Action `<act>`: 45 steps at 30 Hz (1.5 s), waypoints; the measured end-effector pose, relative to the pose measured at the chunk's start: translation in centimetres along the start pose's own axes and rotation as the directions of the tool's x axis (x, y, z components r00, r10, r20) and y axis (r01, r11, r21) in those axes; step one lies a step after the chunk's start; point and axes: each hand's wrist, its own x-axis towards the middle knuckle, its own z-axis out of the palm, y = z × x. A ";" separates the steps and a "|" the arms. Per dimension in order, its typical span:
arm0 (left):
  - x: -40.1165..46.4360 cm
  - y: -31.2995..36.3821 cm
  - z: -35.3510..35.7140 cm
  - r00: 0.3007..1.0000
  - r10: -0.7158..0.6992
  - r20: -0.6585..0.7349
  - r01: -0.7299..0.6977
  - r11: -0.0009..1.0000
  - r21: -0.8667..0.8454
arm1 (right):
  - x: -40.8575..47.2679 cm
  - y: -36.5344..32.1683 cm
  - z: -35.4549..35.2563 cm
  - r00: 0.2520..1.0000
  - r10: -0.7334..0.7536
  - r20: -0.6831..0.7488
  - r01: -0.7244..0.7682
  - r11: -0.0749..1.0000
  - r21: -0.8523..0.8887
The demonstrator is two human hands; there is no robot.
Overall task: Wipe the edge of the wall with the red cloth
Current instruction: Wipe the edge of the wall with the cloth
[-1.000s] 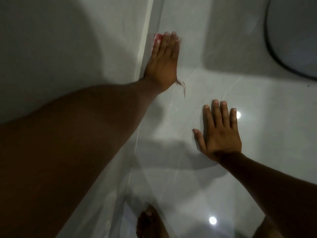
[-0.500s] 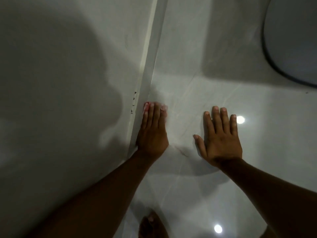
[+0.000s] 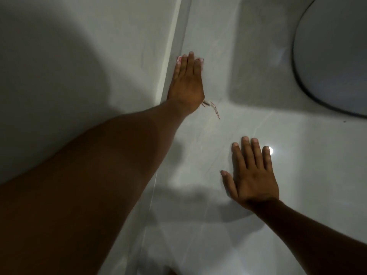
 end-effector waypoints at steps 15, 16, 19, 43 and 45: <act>-26.0 2.3 6.2 0.973 -0.185 -0.137 0.153 0.965 -0.212 | 0.2 -0.1 -0.6 1.000 -0.012 0.004 0.012 1.000 0.012; -29.3 2.7 7.1 0.971 -0.193 -0.144 0.158 0.962 -0.220 | 0.2 -0.1 -0.6 1.000 -0.015 0.010 0.014 1.000 0.015; -35.7 3.6 8.6 0.976 -0.198 -0.088 0.174 0.959 -0.223 | 0.1 -0.1 -0.5 1.000 -0.017 0.025 0.017 1.000 0.020; -39.6 4.2 8.7 0.969 -0.245 0.023 0.245 0.949 -0.201 | 0.3 0.1 -0.3 0.999 -0.043 0.006 0.042 0.998 0.055; -38.7 4.3 8.7 0.963 -0.269 0.037 0.270 0.939 -0.215 | 0.3 0.1 -0.4 0.999 -0.047 0.012 0.046 0.997 0.068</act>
